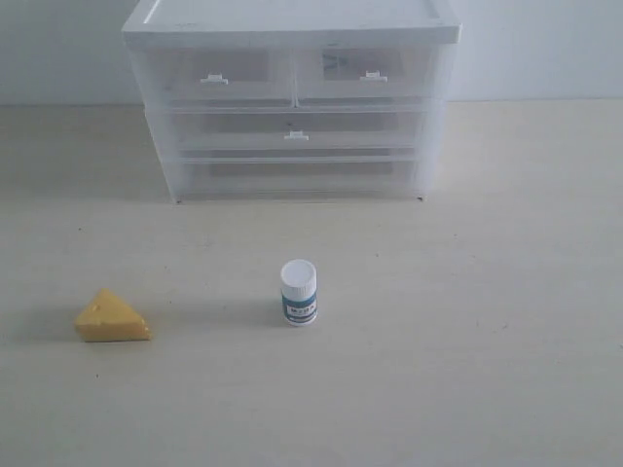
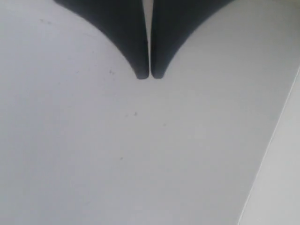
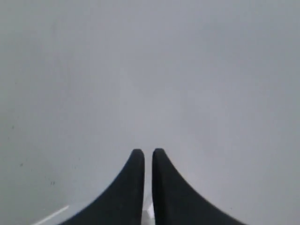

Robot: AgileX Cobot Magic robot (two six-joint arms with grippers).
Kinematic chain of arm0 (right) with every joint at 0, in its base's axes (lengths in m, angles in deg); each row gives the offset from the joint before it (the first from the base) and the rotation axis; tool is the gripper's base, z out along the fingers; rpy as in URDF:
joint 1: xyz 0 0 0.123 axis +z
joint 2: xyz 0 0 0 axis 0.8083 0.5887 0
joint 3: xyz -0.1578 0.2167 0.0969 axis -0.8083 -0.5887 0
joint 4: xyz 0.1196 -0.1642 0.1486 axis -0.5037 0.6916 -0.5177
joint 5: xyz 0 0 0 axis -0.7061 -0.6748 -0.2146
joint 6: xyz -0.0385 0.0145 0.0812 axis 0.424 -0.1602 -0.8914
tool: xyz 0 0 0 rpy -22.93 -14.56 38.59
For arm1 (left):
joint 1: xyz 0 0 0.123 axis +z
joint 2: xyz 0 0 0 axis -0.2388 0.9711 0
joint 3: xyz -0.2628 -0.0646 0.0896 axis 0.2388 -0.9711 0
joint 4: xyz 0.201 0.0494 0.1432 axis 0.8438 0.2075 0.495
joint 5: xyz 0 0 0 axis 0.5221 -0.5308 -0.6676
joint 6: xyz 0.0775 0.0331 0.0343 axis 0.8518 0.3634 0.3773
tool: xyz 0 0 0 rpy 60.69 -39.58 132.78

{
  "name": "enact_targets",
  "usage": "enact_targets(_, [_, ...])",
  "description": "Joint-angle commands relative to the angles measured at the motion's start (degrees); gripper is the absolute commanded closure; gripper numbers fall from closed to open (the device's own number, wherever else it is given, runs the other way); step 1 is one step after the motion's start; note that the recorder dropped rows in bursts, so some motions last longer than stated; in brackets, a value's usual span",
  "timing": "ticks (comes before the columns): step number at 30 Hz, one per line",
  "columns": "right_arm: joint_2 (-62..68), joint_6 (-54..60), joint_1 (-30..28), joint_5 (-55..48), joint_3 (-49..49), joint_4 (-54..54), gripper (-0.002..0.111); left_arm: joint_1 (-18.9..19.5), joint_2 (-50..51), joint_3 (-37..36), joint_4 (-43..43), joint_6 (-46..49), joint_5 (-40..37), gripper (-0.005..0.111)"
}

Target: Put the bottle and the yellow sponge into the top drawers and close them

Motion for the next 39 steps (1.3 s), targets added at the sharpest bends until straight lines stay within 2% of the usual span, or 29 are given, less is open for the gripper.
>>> enact_targets(1, [8.92,-13.56,-0.18,-4.25,4.98,22.06,0.108,-0.62,4.02,0.72,18.31,-11.32,5.95,0.103])
enact_targets(5, [26.91,-28.22,-0.18,-0.55,8.19,40.67,0.108,-0.62,18.45,2.81,30.62,-24.19,7.49,0.103])
enact_targets(8, [40.65,-38.48,-0.18,5.06,10.64,54.42,0.108,-0.62,30.69,4.01,45.21,-35.31,16.64,0.103])
enact_targets(10, [49.44,-39.95,-0.18,9.23,12.07,57.92,0.108,-0.62,39.63,4.94,51.02,-38.52,25.7,0.103])
enact_targets(16, [67.67,-36.41,-0.18,16.62,14.56,57.95,0.108,-0.68,64.09,5.99,54.27,-35.99,47.84,0.103])
enact_targets(18, [70.81,-35.07,-0.18,19.03,15.16,57.5,0.108,-2.37,71.06,7.31,55.75,-34.62,48.73,0.103])
enact_targets(20, [73.58,-34.06,-0.18,20.92,15.55,56.96,0.108,-6.14,77.15,9.85,54.77,-34.01,48.73,0.102])
enact_targets(22, [75.04,-33.04,-0.18,21.67,15.55,56.22,0.108,-11.6,83.77,13.03,52.2,-33.32,48.73,0.097])
enact_targets(25, [75.49,-31.67,-0.18,21.55,15.66,55.57,0.108,-19.25,92.16,19.17,46.93,-33.32,48.73,0.084])
enact_targets(27, [75.49,-31.14,-0.18,21.41,15.66,55.53,0.108,-21.91,96.86,22.73,44.19,-35.35,48.73,0.074])
enact_targets(32, [75.49,-31.15,-0.18,21.28,15.66,55.4,0.108,-22.52,102.49,31.97,39.9,-52.46,48.73,0.053])
enact_targets(39, [75.49,-31.15,-0.18,21.28,15.66,55.09,0.108,-22.52,105.13,41.32,36.11,-56.41,47.11,0.051])
